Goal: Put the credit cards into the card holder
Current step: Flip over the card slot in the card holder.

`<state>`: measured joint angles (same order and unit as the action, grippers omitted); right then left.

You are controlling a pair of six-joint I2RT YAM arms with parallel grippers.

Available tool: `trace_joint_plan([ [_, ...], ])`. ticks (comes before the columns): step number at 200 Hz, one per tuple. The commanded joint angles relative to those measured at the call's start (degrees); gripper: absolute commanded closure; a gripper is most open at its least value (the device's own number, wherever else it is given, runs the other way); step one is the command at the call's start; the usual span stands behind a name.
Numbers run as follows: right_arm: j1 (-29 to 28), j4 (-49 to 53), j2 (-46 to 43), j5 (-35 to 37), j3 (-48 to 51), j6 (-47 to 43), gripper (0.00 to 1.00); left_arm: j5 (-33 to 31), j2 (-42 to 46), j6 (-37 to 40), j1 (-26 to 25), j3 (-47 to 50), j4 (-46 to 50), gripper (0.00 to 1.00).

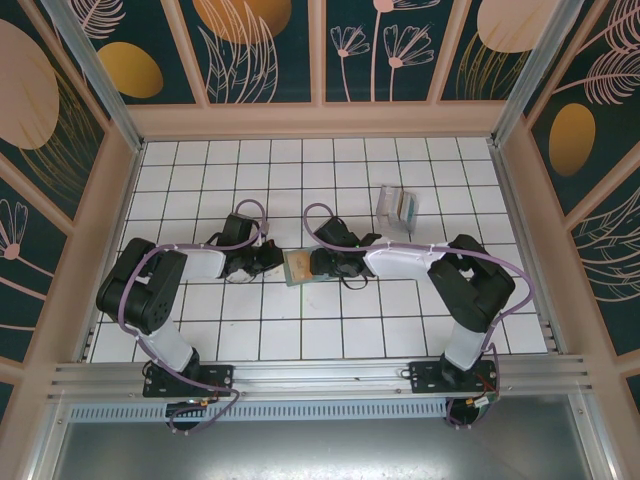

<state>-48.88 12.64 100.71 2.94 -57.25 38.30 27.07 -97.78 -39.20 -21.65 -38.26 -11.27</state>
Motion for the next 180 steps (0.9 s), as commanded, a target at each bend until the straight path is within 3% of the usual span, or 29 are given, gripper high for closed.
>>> trace_joint_plan([
  [1,0.31,-0.76,-3.24,-1.87,-0.01,0.05,0.35,-1.93,-2.88,0.69,-0.76,0.09,3.8,0.92],
  [43,0.84,1.73,-4.9,1.97,-0.8,-0.29,0.34,-2.2,-2.47,1.05,-0.76,0.47,4.32,0.92],
  [180,1.36,-2.98,-1.3,-4.73,2.85,0.83,0.39,-1.67,-2.2,0.65,-0.76,0.56,3.39,0.92],
])
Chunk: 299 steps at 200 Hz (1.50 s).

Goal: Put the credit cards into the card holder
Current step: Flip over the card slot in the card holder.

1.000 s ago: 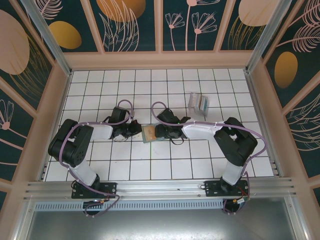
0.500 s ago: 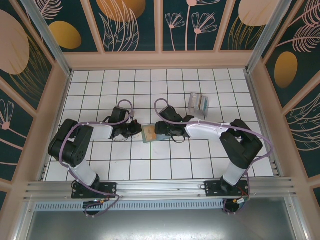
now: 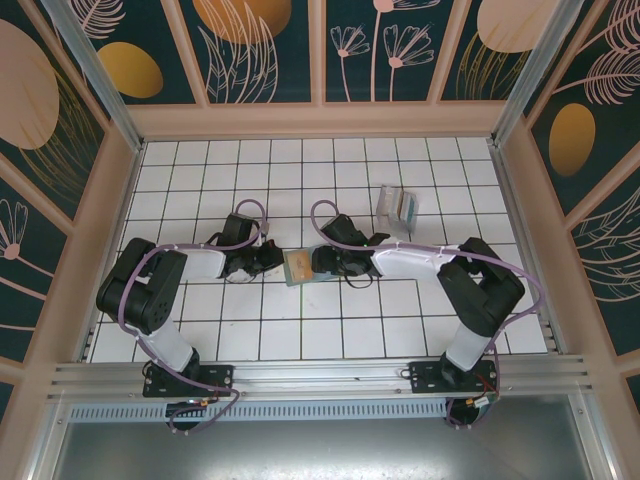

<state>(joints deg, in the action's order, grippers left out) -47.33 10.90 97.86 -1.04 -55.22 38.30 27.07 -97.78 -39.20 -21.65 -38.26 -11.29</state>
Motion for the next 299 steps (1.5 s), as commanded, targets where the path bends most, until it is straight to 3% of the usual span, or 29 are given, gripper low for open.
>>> trace_joint_plan([
  [1,-0.21,-1.19,1.54,-0.74,0.86,0.91,0.39,-1.67,-2.18,0.68,-0.76,0.56,3.44,0.92],
  [85,-1.27,2.38,-2.99,5.49,1.12,-1.73,0.35,-1.63,-2.06,0.34,-0.76,0.32,3.46,0.92],
  [169,-1.28,-1.66,0.74,2.16,3.02,0.0,0.38,-1.59,-1.7,0.35,-0.76,0.49,3.46,0.92],
  [187,-1.36,-2.35,0.75,2.13,3.01,-0.07,0.4,-1.41,-1.81,0.27,-0.76,0.38,3.51,0.92],
  [203,-1.51,-2.4,0.83,0.2,2.51,-0.69,0.48,-1.25,-1.55,-0.09,-0.76,0.64,3.13,0.92],
  [272,-1.8,-0.52,1.17,1.59,1.06,-1.96,0.56,-1.17,-1.82,-0.09,-0.76,0.25,3.69,0.92],
  [299,-1.91,0.92,0.93,2.59,-0.13,-2.52,0.54,-1.0,-1.89,-0.18,-0.86,0.16,3.55,0.92],
])
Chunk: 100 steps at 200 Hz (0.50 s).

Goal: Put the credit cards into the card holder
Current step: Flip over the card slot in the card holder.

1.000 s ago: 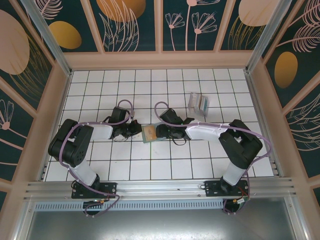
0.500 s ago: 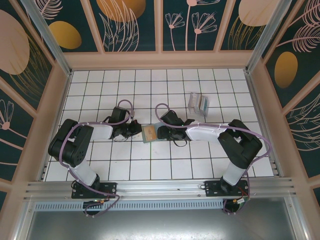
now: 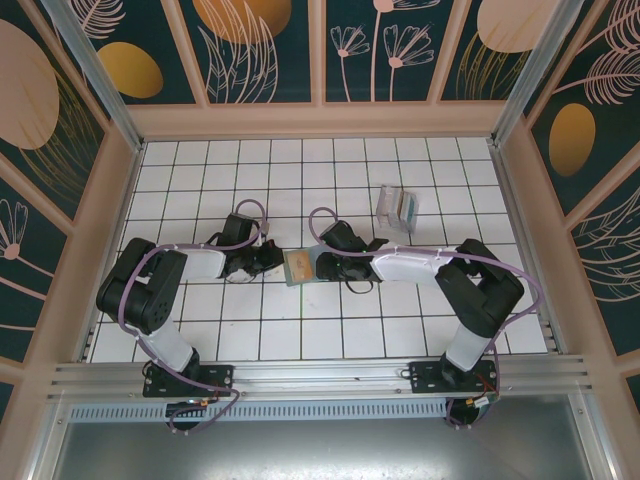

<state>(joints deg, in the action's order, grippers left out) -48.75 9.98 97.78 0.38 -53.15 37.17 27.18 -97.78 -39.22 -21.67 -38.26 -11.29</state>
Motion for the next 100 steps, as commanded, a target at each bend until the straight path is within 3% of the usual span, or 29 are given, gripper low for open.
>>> trace_joint_plan([
  [1,-0.43,1.91,0.97,1.31,-2.26,-1.43,0.54,-1.09,-1.89,-0.15,-0.83,0.14,3.55,0.92],
  [45,-0.46,5.75,0.31,5.91,-4.52,-3.45,0.5,-1.08,-2.12,-0.15,-0.83,-0.05,3.68,0.92],
  [100,-0.38,4.31,1.32,4.19,-4.48,-3.51,0.55,-0.91,-2.46,-0.03,-0.83,-0.08,3.64,0.92],
])
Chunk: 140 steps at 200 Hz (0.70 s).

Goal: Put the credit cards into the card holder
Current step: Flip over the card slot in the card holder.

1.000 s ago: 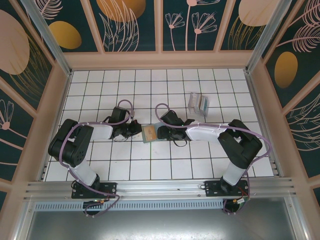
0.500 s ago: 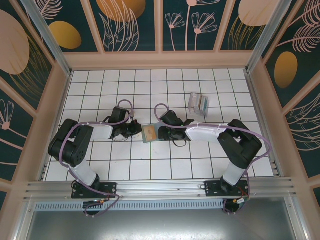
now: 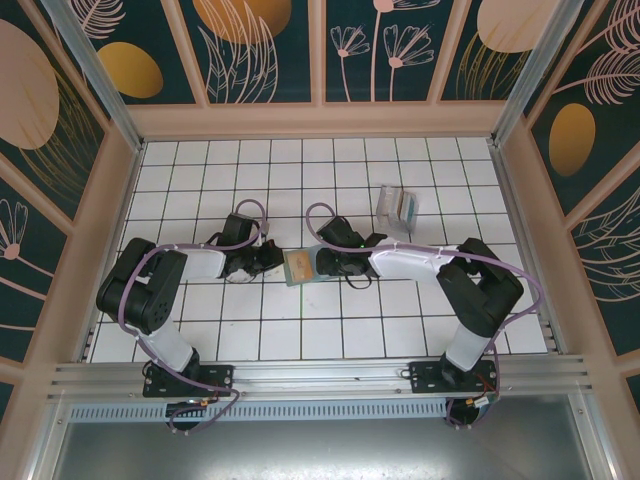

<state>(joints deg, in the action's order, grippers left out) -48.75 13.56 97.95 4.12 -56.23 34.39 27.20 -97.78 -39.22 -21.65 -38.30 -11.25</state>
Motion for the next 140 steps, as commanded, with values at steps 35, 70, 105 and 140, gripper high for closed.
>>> trace_joint_plan([
  [35,-0.47,1.71,2.33,1.18,-2.04,-0.47,0.52,-0.93,-2.43,0.28,-0.86,-0.17,3.86,0.92],
  [70,-0.47,2.12,2.46,1.85,-2.41,-0.64,0.51,-0.92,-2.4,-0.01,-0.85,-0.01,3.51,0.92],
  [105,-0.48,0.33,3.65,-1.16,-2.56,-0.56,0.57,-0.82,-2.47,-0.25,-0.85,0.16,3.06,0.92],
  [140,-0.47,-0.23,4.77,-2.06,-2.85,-0.55,0.59,-0.9,-2.64,-0.24,-0.85,0.42,2.85,0.92],
])
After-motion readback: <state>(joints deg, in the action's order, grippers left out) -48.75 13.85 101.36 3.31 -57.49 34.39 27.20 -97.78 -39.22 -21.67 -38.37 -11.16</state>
